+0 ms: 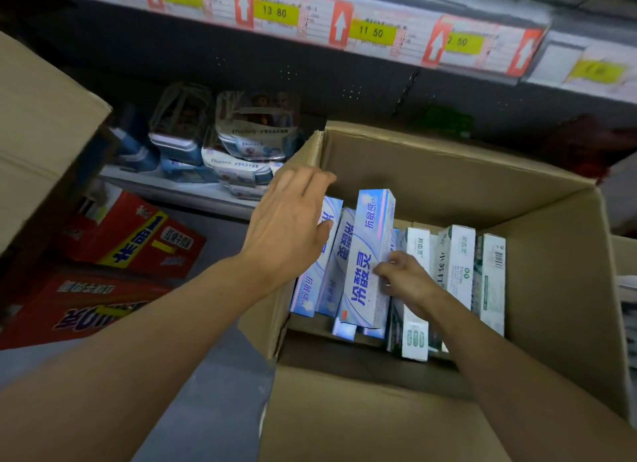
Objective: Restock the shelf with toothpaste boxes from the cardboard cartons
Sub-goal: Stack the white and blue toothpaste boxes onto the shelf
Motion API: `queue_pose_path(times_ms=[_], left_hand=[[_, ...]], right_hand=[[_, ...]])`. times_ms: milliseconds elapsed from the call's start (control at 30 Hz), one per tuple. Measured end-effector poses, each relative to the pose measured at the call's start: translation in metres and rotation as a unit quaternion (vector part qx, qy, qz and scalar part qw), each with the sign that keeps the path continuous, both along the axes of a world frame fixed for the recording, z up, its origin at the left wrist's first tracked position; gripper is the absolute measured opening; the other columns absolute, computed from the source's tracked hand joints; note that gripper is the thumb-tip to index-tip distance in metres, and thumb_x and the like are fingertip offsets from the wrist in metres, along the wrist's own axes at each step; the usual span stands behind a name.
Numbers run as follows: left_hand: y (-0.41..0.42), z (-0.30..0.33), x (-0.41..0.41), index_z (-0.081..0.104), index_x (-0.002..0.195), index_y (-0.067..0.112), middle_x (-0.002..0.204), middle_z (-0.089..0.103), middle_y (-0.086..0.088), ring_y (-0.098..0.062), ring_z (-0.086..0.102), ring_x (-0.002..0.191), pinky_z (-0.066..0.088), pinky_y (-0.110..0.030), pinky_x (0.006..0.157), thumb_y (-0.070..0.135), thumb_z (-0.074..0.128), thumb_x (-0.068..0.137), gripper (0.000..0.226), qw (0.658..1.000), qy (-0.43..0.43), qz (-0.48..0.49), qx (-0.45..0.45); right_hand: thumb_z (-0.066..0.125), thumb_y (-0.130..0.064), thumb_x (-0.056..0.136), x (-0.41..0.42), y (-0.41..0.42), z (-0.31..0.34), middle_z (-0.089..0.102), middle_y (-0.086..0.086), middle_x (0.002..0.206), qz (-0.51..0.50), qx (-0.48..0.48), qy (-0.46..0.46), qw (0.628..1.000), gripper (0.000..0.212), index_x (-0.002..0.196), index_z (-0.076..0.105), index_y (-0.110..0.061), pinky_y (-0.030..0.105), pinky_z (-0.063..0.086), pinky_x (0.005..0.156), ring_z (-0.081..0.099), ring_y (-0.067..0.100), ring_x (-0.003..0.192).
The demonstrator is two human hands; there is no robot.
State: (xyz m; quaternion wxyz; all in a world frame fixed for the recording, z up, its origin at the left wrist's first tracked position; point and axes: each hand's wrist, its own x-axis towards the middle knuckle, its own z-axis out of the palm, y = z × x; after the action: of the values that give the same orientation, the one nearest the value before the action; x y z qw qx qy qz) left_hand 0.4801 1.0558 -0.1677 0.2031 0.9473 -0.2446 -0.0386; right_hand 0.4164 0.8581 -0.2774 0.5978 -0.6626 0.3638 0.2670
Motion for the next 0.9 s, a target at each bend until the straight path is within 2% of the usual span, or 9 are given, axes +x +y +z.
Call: queue_pose_path(times_ms=[100, 233, 300, 367, 500, 600, 700, 800, 900], left_hand=[[-0.010, 0.005, -0.008, 0.041, 0.135, 0.015, 0.138, 0.041, 0.001, -0.016, 0.038, 0.124, 0.034, -0.026, 0.089, 0.018, 0.057, 0.089, 0.049, 0.998, 0.053, -0.005, -0.022], [-0.023, 0.007, -0.012, 0.039, 0.138, 0.014, 0.139, 0.045, -0.004, -0.019, 0.046, 0.124, 0.035, -0.028, 0.096, 0.028, 0.054, 0.093, 0.049, 0.982, 0.178, 0.030, -0.047], [-0.030, 0.011, -0.014, 0.040, 0.137, 0.011, 0.133, 0.053, -0.007, -0.021, 0.051, 0.120, 0.040, -0.031, 0.099, 0.036, 0.053, 0.093, 0.053, 0.963, 0.249, 0.068, -0.072], [-0.036, 0.021, -0.016, 0.046, 0.133, 0.012, 0.123, 0.060, -0.006, -0.020, 0.057, 0.112, 0.042, -0.029, 0.095, 0.043, 0.051, 0.092, 0.052, 0.943, 0.302, 0.098, -0.094], [-0.041, 0.043, -0.020, 0.056, 0.112, 0.010, 0.106, 0.067, -0.006, -0.021, 0.065, 0.093, 0.052, -0.035, 0.083, 0.045, 0.052, 0.091, 0.040, 0.918, 0.331, 0.154, -0.158], [-0.035, 0.056, -0.022, 0.055, 0.111, 0.009, 0.103, 0.066, -0.007, -0.023, 0.065, 0.093, 0.052, -0.039, 0.084, 0.044, 0.050, 0.093, 0.040, 0.908, 0.323, 0.194, -0.182], [-0.023, 0.067, -0.024, 0.053, 0.110, 0.010, 0.105, 0.064, -0.008, -0.024, 0.064, 0.095, 0.051, -0.042, 0.086, 0.042, 0.048, 0.094, 0.036, 0.895, 0.302, 0.243, -0.222], [-0.006, 0.071, -0.027, 0.052, 0.110, 0.010, 0.106, 0.062, -0.009, -0.025, 0.062, 0.095, 0.050, -0.041, 0.085, 0.039, 0.047, 0.095, 0.033, 0.886, 0.255, 0.298, -0.248], [0.010, 0.072, -0.032, 0.050, 0.108, 0.012, 0.091, 0.058, -0.001, -0.013, 0.056, 0.077, 0.042, -0.028, 0.063, 0.041, 0.041, 0.097, 0.032, 0.888, 0.210, 0.339, -0.231]], right_hand=[[0.052, -0.003, 0.091, -0.007, -0.006, 0.023, 0.067, 0.011, 0.102, -0.025, 0.055, -0.023, 0.998, 0.017, 0.107, 0.053, -0.004, 0.028, 0.051, 0.067, 0.066, 0.021, 0.086], [0.044, 0.009, 0.090, -0.014, -0.012, 0.059, 0.066, 0.012, 0.102, -0.043, 0.164, -0.086, 0.982, 0.024, 0.105, 0.054, -0.007, 0.028, 0.052, 0.076, 0.064, 0.022, 0.086], [0.048, 0.010, 0.086, -0.014, -0.012, 0.074, 0.068, 0.010, 0.100, -0.044, 0.195, -0.113, 0.973, 0.027, 0.106, 0.054, -0.008, 0.028, 0.051, 0.080, 0.065, 0.020, 0.087], [0.055, 0.005, 0.074, -0.010, -0.009, 0.091, 0.070, 0.007, 0.093, -0.043, 0.227, -0.135, 0.964, 0.034, 0.104, 0.056, -0.010, 0.028, 0.051, 0.079, 0.065, 0.019, 0.083], [0.055, 0.005, 0.071, 0.002, -0.001, 0.117, 0.070, 0.008, 0.091, -0.019, 0.287, -0.156, 0.945, 0.041, 0.110, 0.054, -0.006, 0.027, 0.053, 0.078, 0.067, 0.017, 0.082], [0.056, 0.006, 0.076, 0.012, 0.003, 0.131, 0.069, 0.010, 0.094, 0.015, 0.301, -0.158, 0.941, 0.039, 0.114, 0.053, -0.003, 0.029, 0.053, 0.081, 0.065, 0.019, 0.084], [0.047, 0.011, 0.085, 0.024, 0.002, 0.137, 0.065, 0.013, 0.108, 0.071, 0.246, -0.145, 0.956, 0.039, 0.122, 0.051, -0.003, 0.029, 0.049, 0.082, 0.061, 0.019, 0.093], [0.052, 0.006, 0.087, 0.035, -0.002, 0.129, 0.059, 0.008, 0.122, 0.174, 0.068, -0.139, 0.973, 0.044, 0.127, 0.048, -0.010, 0.025, 0.044, 0.080, 0.058, 0.014, 0.095], [0.055, 0.002, 0.087, 0.044, -0.004, 0.109, 0.054, 0.008, 0.123, 0.251, -0.031, -0.136, 0.958, 0.047, 0.131, 0.047, -0.012, 0.024, 0.044, 0.080, 0.055, 0.015, 0.098]])
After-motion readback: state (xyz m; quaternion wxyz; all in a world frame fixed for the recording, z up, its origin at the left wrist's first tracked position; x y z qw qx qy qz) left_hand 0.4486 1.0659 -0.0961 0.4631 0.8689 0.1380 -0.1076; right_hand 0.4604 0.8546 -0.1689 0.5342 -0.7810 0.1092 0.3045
